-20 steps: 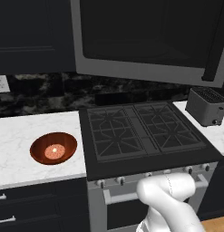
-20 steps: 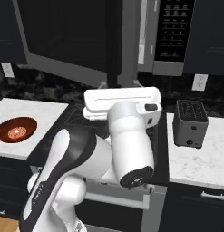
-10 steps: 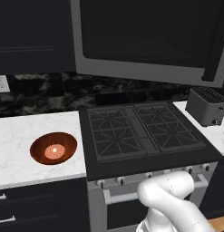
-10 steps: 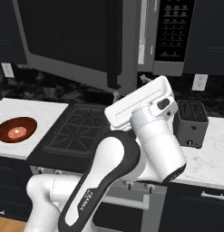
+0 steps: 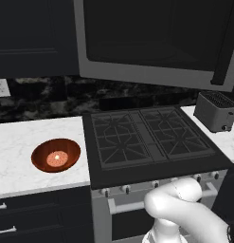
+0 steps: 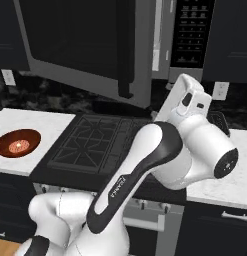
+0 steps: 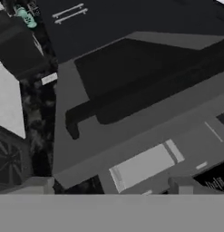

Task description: Open the microwave, place the bowl with waffle inside the microwave, then close the microwave door and turn it on.

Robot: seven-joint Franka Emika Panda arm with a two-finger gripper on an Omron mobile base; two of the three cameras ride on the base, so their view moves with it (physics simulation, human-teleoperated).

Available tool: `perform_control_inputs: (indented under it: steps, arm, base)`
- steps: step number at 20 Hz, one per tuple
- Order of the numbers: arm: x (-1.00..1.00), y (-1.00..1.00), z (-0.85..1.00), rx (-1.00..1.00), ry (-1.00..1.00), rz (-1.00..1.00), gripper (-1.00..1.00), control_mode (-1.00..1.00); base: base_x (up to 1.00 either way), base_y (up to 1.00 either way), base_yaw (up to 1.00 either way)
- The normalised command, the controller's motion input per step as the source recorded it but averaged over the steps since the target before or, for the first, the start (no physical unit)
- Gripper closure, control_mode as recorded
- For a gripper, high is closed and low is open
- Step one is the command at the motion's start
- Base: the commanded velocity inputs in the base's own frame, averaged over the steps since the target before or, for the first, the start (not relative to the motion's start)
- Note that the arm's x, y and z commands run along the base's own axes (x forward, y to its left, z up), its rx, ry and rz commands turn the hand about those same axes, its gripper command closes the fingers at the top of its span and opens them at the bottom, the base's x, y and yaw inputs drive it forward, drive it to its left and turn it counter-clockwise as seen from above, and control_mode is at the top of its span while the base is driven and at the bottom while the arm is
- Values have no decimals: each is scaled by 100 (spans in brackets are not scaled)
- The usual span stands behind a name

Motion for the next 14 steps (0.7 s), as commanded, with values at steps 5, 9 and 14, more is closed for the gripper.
perform_control_inputs:
  steps: [5, 9, 14]
  arm:
    - [96, -1, -8, -23, 7, -36, -100, -100]
    - [58, -4, 0, -3, 1, -19, -100, -100]
    - [41, -12, 0, 0, 0, -2, -100, -100]
  base:
    - [0, 0, 0]
    - [0, 0, 0]
    - [0, 0, 0]
